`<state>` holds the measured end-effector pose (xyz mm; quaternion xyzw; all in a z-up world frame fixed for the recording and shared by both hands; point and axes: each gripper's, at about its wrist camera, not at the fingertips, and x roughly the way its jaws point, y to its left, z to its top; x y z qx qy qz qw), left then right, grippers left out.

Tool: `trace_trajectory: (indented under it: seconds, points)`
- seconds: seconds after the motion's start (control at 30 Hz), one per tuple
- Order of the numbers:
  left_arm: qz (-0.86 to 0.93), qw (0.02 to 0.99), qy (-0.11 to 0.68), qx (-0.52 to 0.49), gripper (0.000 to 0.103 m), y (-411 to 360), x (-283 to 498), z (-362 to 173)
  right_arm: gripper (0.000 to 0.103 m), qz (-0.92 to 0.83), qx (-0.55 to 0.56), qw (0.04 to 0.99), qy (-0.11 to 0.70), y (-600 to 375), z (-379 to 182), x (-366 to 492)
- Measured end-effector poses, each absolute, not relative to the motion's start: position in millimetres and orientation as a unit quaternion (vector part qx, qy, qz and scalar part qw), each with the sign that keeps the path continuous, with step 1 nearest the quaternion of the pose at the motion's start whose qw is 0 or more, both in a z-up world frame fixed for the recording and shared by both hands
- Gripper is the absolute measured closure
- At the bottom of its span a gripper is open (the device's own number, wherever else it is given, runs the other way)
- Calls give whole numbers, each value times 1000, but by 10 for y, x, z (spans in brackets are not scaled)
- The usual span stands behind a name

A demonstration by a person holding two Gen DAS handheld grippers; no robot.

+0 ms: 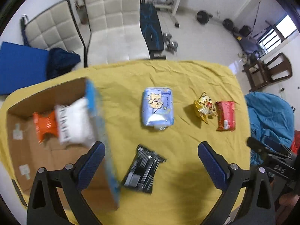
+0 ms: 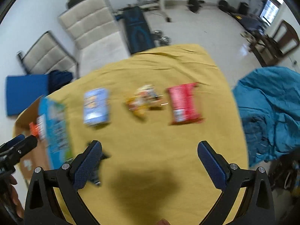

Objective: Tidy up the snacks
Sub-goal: 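Grasp the blue tissue pack with the left tool while the right tool grasps the red bag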

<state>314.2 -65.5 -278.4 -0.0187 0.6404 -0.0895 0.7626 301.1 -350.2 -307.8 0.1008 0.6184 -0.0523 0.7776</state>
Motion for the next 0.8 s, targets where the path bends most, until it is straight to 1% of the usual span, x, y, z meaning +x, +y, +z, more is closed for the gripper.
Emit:
trace_trajectory:
  seconds: [0.17,0.4,0.6,0.63,0.67,0.7,0.77,0.8]
  points:
    - [-75,724,685,-24,1,-906,3647,-3434,0,-71,117,752,645,-4137,-3621,3400]
    - [-64,670,739,-13,1,-1064,3955,-4228,0,-74,128,703,696,-4406,-4497,3841]
    - [-57,652,755,-22,1,-1040,3990,-4499,0,-77,135,683,714,-4430,-4850,3968]
    - [-59,653,754,-30,4,-1034,3986,-4504,2,-75,138,681,716,-4421,-4887,3984]
    - [-58,654,753,-32,11,-1031,3980,-4502,3,-74,139,680,717,-4419,-4911,3998]
    - [-57,656,752,-33,13,-1026,3977,-4496,8,-76,137,678,718,-4417,-4936,3997]
    - [-58,661,747,-31,31,-1036,3960,-4474,12,-78,130,678,719,-4410,-4963,4026]
    - [-57,663,746,-30,33,-1051,3961,-4456,19,-81,125,677,721,-4408,-4977,4032]
